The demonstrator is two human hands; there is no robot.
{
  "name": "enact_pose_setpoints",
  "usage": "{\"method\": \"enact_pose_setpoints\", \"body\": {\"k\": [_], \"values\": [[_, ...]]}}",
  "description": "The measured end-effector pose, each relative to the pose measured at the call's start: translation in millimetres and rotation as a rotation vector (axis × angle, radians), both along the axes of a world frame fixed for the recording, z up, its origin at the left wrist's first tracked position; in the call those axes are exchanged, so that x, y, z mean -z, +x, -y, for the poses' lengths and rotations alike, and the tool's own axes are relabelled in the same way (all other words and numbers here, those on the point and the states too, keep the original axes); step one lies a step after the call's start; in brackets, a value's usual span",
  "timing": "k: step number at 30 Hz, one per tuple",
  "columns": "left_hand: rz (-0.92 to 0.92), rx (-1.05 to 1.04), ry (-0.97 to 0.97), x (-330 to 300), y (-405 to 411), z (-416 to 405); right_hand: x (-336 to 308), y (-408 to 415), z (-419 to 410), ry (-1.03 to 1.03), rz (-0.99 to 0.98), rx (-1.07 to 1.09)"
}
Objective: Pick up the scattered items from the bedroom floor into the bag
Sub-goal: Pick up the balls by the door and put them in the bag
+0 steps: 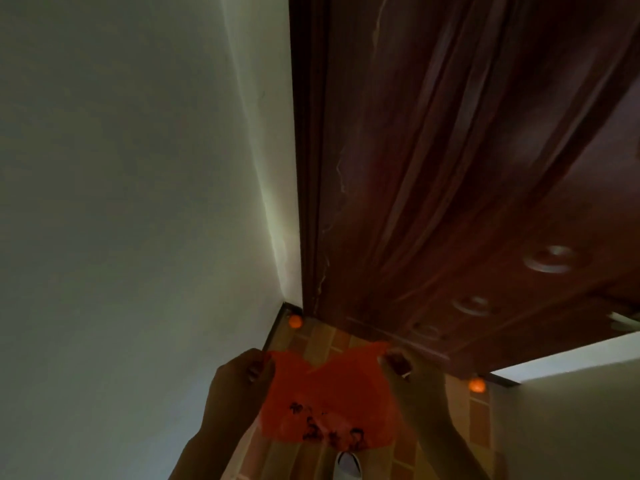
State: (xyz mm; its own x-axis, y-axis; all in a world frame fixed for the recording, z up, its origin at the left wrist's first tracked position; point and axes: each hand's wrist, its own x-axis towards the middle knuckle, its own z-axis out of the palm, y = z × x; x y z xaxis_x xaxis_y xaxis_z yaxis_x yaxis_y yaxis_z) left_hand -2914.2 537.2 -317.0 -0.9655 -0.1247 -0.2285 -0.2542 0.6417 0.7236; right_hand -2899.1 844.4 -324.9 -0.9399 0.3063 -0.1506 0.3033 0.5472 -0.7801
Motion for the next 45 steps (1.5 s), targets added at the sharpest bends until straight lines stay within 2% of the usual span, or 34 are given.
{"method": "enact_pose_setpoints", "body": {"k": [4, 13, 22, 30, 33, 41, 45], "values": [[0.087, 0.082, 0.014, 38.1, -18.7, 19.6, 25.1, -9.0, 17.2, 0.067, 0.049, 0.021], [0.135, 0.251, 0.062, 141.8, -71.9, 35.6, 118.8, -29.4, 39.2, 0.087, 0.088, 0.089], [0.059, 0.220, 0.002, 314.9, -126.0, 17.6, 289.2, -70.4, 19.9, 0.051, 0.102, 0.039], [-0.196, 0.179, 0.025, 469.7, -153.2, 5.8, 449.7, -84.7, 12.0, 0.221, 0.080, -0.076], [-0.236, 0.187, 0.023, 519.2, -160.6, 7.4, 495.6, -86.2, 10.2, 0.287, 0.053, -0.115], [-0.221, 0.180, -0.075, 606.4, -164.5, 14.8, 571.5, -90.5, -2.2, 0.528, 0.144, -0.197], [-0.288, 0.277, -0.085, 628.1, -165.9, 38.3, 589.8, -91.7, 1.9, 0.648, 0.231, -0.157]]}}
